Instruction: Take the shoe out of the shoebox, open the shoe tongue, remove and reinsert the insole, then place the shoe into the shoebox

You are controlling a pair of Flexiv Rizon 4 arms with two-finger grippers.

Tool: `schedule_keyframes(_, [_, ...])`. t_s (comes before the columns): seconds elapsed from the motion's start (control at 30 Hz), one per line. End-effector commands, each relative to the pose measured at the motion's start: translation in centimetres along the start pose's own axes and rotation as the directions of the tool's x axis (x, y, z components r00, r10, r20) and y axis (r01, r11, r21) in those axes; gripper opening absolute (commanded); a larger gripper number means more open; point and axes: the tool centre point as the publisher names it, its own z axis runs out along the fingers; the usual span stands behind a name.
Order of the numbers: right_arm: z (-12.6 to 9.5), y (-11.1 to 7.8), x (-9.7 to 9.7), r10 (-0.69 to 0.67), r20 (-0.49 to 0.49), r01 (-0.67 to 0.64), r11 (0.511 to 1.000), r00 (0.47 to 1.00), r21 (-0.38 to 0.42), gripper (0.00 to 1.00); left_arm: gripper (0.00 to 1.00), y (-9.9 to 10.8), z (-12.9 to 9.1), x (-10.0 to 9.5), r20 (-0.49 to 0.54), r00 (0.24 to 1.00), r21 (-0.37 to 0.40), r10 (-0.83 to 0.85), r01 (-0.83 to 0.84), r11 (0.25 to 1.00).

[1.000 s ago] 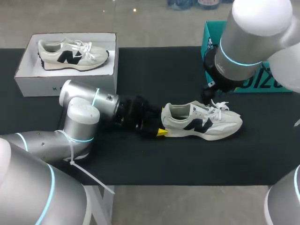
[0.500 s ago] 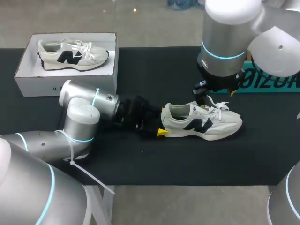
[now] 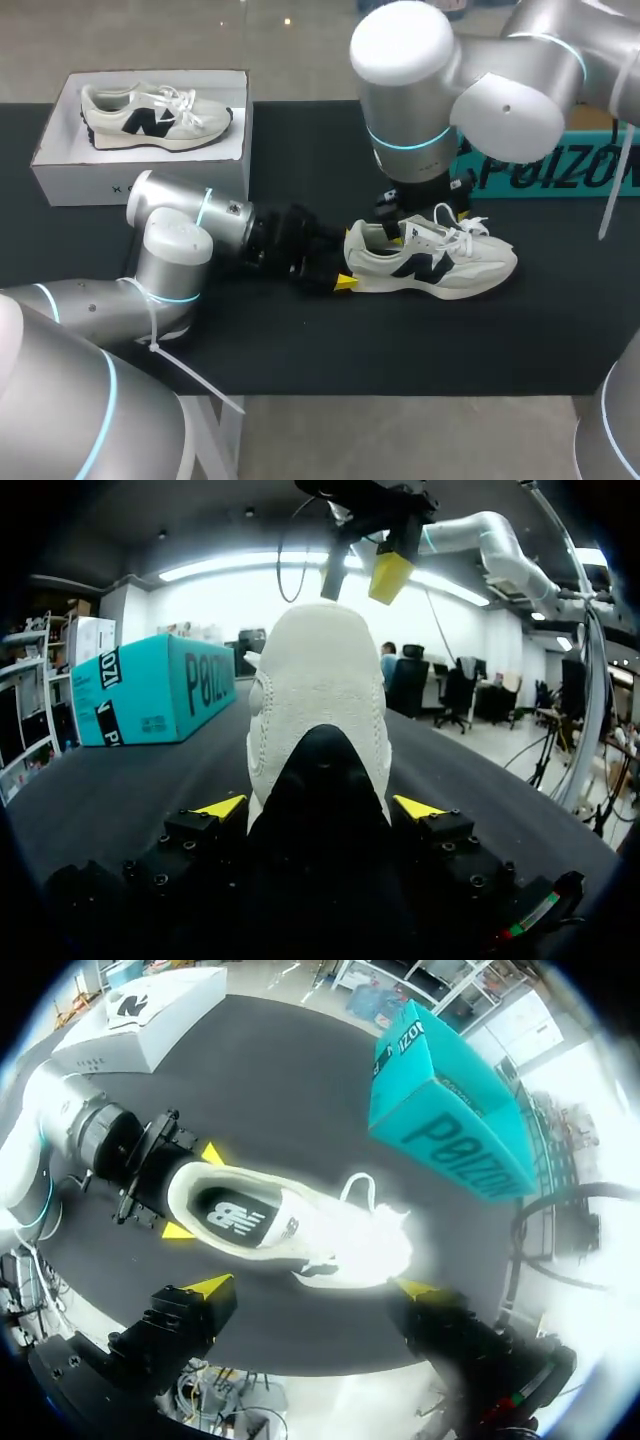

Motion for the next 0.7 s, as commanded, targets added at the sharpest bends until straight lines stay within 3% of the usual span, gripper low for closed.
schedule_keyframes(0.03, [0.8,0.7,0.8,0.027,0.028,-0.031,0.990,0.999,0.137,1.00,0.00,0.4,0.4,-0.1,-0.002,1.000,0.001,0.000,0.000,1.000])
schedule_keyframes(0.47, [2.6,1.9,-0.4,0.161,0.057,-0.168,0.975,0.985,0.143,1.00,0.00,0.4,0.4,-0.1,-0.002,1.000,0.001,0.000,0.000,1.000])
schedule_keyframes(0.7, [3.9,2.7,0.5,0.152,0.073,-0.162,0.976,0.986,0.145,1.00,0.00,0.4,0.4,-0.1,-0.002,1.000,0.001,0.000,0.000,1.000])
